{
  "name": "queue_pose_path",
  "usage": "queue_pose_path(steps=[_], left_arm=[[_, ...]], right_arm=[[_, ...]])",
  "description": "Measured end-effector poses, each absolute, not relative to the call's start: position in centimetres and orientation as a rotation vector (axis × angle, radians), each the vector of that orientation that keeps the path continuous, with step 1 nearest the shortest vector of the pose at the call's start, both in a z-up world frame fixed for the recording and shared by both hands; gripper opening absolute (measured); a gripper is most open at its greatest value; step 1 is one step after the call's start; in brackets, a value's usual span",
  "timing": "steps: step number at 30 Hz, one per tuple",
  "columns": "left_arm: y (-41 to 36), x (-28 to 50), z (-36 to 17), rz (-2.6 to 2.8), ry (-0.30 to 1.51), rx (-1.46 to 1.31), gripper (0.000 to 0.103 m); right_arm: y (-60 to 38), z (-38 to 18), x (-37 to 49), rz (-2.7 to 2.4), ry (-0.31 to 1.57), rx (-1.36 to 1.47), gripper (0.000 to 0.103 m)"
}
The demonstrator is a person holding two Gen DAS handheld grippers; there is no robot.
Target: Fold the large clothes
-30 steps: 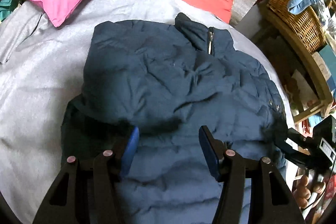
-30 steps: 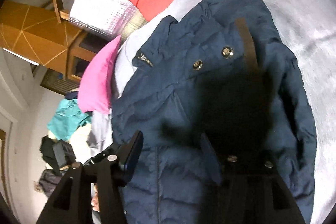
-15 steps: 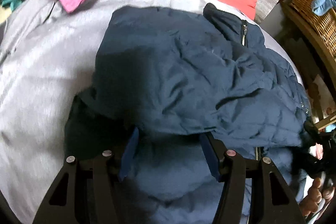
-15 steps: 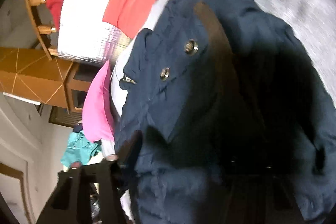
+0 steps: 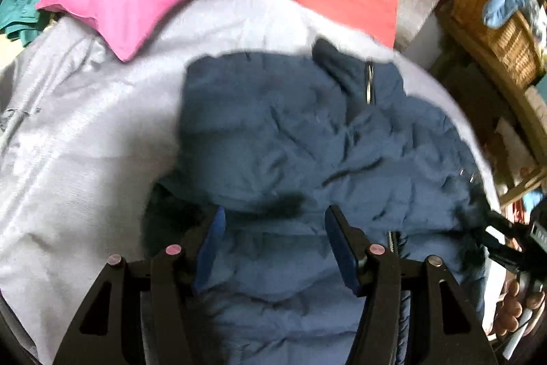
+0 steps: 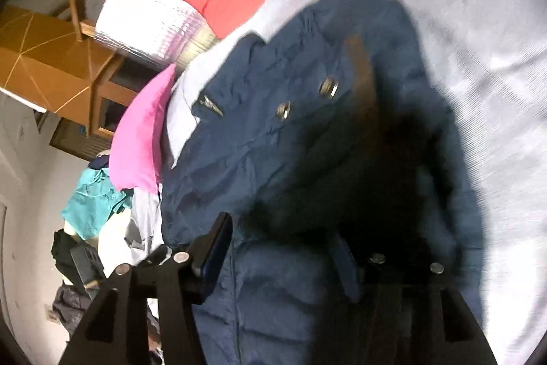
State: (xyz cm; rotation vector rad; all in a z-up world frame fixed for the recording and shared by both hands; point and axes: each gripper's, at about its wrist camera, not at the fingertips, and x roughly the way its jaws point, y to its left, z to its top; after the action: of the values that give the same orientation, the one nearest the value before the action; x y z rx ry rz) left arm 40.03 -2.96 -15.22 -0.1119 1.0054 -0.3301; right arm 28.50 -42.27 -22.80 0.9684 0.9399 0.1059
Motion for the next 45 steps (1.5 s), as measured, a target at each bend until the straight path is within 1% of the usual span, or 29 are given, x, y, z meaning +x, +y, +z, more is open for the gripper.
queue_pose_path(steps=[2,5,7,13,14,15,16,20,22,24,27,29,33,35,39,40,42,43,44,45], left_arm=[[-1.5,40.3,-14.6,-0.293,0.97,-0.14,0.072],[0.5,41.6,-15.4,-0.193,0.964,-0.175,0.073],[1.2,42.6,-16.7,-0.133,0.99,-0.183,0.073],[-0.1,44.4,-20.1,-0.09,1.058,-0.103,0.073],[-0.4,44.3,-20.2,-0.088,1.054,-0.087,0.073],[-0.6,44.2,-20.2,-0.083,1.046,-0.07,0.073],[-0.8,44.1,-20.0,-0.08,1.039,-0.051,0.073],[-1.2,43.5,-19.5,-0.073,1.011,0.012,0.073],[-1.4,43.5,-19.7,-0.074,1.002,0.041,0.073],[-1.9,43.6,-19.9,-0.072,0.989,0.07,0.073],[-2.2,43.4,-20.0,-0.065,0.972,0.107,0.075],[-2.2,43.2,-20.1,-0.062,0.965,0.118,0.076],[-2.2,43.1,-20.2,-0.061,0.957,0.123,0.076],[-2.2,43.1,-20.3,-0.062,0.954,0.122,0.077],[-2.2,43.1,-20.4,-0.065,0.949,0.125,0.077],[-2.3,43.1,-20.4,-0.065,0.948,0.128,0.077],[-2.3,43.1,-20.3,-0.064,0.946,0.135,0.077],[-2.4,43.1,-20.3,-0.063,0.945,0.138,0.077],[-2.4,43.1,-20.3,-0.062,0.944,0.141,0.077],[-2.5,43.0,-20.2,-0.06,0.944,0.145,0.077]], right_arm=[[-43.9,-22.0,27.3,0.074,0.903,0.953,0.064],[-46.6,-21.8,26.0,-0.034,0.835,0.965,0.068],[-47.9,-22.4,25.8,-0.117,0.815,0.971,0.069],[-49.0,-26.2,27.9,-0.156,0.876,1.013,0.069],[-48.5,-26.8,28.4,-0.14,0.891,1.014,0.068],[-47.9,-27.0,29.0,-0.11,0.909,1.003,0.064],[-47.2,-26.9,29.4,-0.096,0.916,0.974,0.055],[-44.6,-24.7,30.2,-0.135,0.902,0.781,0.054],[-43.7,-24.9,30.5,-0.169,0.928,0.719,0.055],[-43.3,-26.0,30.8,-0.185,0.966,0.692,0.06],[-43.0,-26.5,30.9,-0.219,0.972,0.674,0.068],[-42.9,-26.7,30.9,-0.254,0.978,0.687,0.078],[-42.9,-27.1,30.6,-0.283,0.977,0.697,0.083],[-43.1,-27.4,30.5,-0.287,0.973,0.703,0.087],[-43.4,-27.2,30.3,-0.294,0.983,0.677,0.087],[-43.3,-27.0,30.3,-0.305,0.986,0.663,0.086],[-42.7,-26.5,30.5,-0.31,0.981,0.651,0.076],[-42.4,-26.2,30.5,-0.299,0.978,0.643,0.067],[-42.1,-25.8,30.6,-0.29,0.974,0.62,0.061],[-41.6,-25.2,30.6,-0.297,0.968,0.587,0.058]])
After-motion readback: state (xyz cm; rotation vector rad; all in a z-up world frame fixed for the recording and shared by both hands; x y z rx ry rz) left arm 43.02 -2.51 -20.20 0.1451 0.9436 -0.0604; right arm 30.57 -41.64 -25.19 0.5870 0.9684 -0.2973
